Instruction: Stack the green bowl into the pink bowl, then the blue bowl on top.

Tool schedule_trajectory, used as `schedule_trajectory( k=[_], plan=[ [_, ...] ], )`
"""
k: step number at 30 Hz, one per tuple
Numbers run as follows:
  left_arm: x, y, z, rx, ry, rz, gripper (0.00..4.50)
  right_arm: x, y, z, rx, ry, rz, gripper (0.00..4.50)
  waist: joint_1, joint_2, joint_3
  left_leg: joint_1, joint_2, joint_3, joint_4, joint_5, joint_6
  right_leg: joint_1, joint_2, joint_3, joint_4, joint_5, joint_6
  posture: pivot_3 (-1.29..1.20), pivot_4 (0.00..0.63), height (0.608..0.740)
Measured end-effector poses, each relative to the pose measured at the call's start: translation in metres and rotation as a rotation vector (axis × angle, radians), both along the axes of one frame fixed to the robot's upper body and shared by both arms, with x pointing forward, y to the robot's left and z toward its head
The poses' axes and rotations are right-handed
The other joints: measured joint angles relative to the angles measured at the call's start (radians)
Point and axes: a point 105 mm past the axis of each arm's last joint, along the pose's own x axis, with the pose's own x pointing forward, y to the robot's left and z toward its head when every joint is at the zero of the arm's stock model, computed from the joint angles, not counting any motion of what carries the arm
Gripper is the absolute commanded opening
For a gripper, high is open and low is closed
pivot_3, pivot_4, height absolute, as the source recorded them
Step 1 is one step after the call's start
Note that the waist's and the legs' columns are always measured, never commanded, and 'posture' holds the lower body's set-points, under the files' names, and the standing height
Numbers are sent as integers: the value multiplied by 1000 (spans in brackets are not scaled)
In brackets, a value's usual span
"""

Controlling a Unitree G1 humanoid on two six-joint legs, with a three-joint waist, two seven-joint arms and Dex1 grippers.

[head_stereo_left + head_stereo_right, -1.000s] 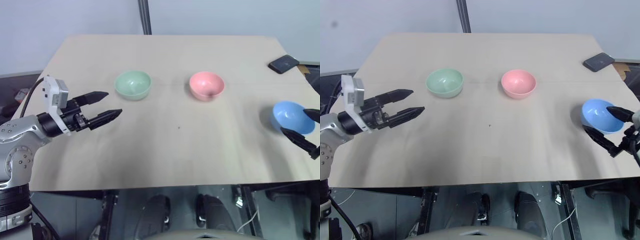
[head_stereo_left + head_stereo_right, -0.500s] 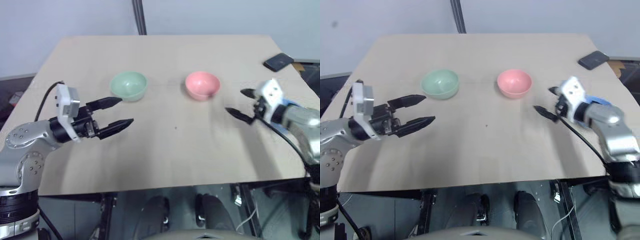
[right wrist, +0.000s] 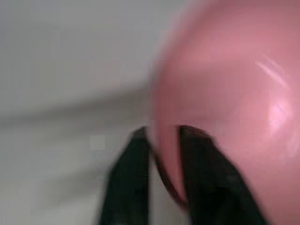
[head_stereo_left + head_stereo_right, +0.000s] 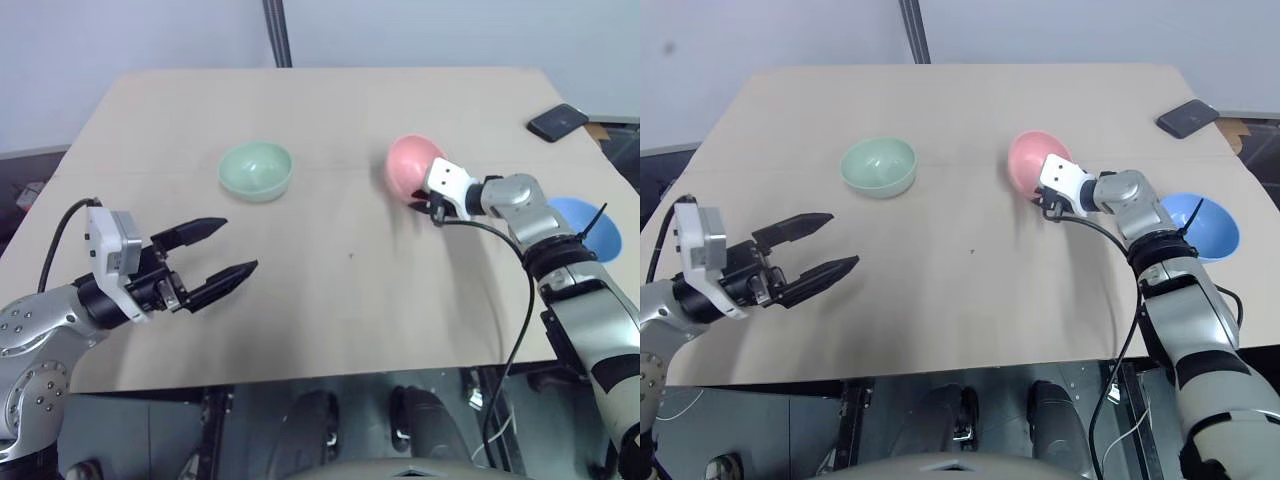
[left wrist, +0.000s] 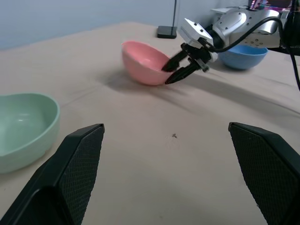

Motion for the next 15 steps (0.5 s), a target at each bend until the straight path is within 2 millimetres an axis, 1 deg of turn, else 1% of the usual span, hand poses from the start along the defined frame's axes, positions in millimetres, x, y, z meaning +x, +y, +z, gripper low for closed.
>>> schedule_trajectory(
  k=[2,5,8,9,10,11,13,14,15],
  plan=[
    [-1,0,0,-4,0,7,4500,0,2,4,-10,-13,21,258,-1,0,0,1,0,0,0,0,0,0,0,0,2,0,-1,0,150,739],
    [-6,0,-7,-23,18,30,4500,-13,14,9,-35,-7,155,258,-6,2,1,0,0,1,0,0,0,-1,0,1,2,0,0,0,150,739],
    [-7,0,-8,-26,22,38,4500,-56,34,19,-70,41,411,258,0,2,1,0,1,-1,0,0,-1,-2,-1,-1,4,0,0,0,150,739],
    [-7,-2,-7,-26,16,28,4500,-73,35,19,-91,76,465,258,5,2,1,-1,1,-2,0,0,-1,-2,-2,-2,4,0,0,0,150,739],
    [-7,-3,-7,-25,15,24,4500,-86,34,17,-111,112,494,258,11,2,1,-1,0,-3,0,0,0,-1,-3,-4,3,0,0,0,150,739],
    [-6,-2,-8,-25,17,24,4500,-110,32,8,-158,207,542,258,16,2,1,0,0,-4,0,0,0,1,-5,-5,2,0,0,0,150,739],
    [-5,-3,-8,-28,18,19,4500,-124,35,2,-179,269,560,258,14,2,1,0,0,-4,0,0,0,1,-5,-4,1,-2,-4,0,150,739],
    [-3,-5,-7,-31,12,7,4500,-130,40,1,-186,287,564,258,10,2,1,1,-1,-3,1,0,0,2,-5,-4,1,-2,-4,0,150,739],
    [-1,-9,-6,-31,2,-14,4500,-132,45,0,-192,290,561,493,6,2,1,2,-1,-3,1,-1,-1,2,-5,-4,3,-2,-4,0,150,739]
  ],
)
